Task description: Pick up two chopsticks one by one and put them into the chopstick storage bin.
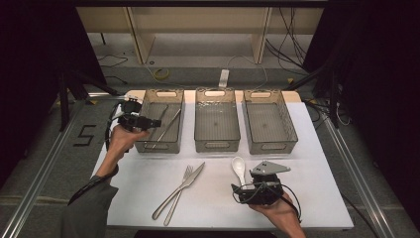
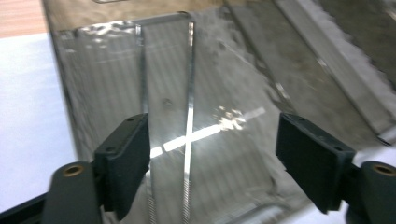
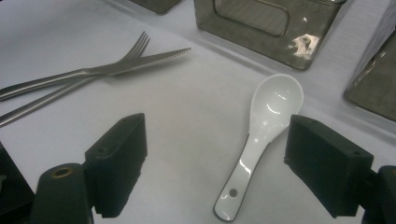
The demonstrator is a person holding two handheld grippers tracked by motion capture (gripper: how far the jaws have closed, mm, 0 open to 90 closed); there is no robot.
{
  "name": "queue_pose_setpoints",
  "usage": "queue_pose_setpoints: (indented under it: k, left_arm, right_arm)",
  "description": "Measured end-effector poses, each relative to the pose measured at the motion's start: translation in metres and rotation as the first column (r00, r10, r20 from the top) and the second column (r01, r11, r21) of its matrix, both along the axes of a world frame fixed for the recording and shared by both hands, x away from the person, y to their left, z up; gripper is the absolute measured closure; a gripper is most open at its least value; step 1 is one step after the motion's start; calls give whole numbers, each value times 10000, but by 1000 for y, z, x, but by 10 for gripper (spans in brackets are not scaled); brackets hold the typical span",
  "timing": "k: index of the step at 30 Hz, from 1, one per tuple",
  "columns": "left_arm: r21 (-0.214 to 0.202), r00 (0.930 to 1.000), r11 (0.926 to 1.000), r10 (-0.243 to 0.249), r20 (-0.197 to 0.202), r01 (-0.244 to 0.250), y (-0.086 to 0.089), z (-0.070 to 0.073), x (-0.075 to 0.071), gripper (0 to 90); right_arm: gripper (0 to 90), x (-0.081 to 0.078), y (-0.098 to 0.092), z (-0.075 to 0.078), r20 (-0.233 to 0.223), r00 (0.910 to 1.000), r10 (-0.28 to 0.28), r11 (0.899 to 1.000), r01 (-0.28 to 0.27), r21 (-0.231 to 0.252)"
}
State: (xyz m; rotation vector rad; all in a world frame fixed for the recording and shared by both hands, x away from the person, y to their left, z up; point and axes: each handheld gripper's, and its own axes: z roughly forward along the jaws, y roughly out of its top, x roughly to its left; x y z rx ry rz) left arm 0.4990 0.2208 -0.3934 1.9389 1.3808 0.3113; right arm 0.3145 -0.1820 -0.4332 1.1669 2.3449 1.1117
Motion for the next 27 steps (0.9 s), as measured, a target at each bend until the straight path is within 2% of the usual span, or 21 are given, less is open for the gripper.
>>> queue_pose_setpoints:
  k: [3,5,9,12,18,27]
  left_arm:
    - [-199,9997,9995,-226,53,227,-4,3,-12,230]
    - [-171,9992,9990,-410,-26,410,-6,3,-19,223]
    - [-369,9986,9980,-515,-115,510,-7,1,-32,214]
    - [-153,9973,9974,-713,-157,711,-10,-2,-42,205]
    - [-347,9952,9949,-954,-218,946,-10,-9,-59,190]
    - [-497,9893,9881,-1449,177,1456,-19,-10,-77,177]
  right_arm:
    - [216,0,0,0,2,10000,-3,10000,3,-6]
    - [216,0,0,0,3,10000,-13,10000,13,-22]
    - [216,0,0,-1,-11,10000,-18,10000,18,-65]
    - [217,1,1,-1,-5,10000,-29,10000,29,-81]
    - [214,3,0,-2,-78,10000,-63,9998,61,-191]
    - [214,9,-2,-5,-180,9997,-169,9994,163,-320]
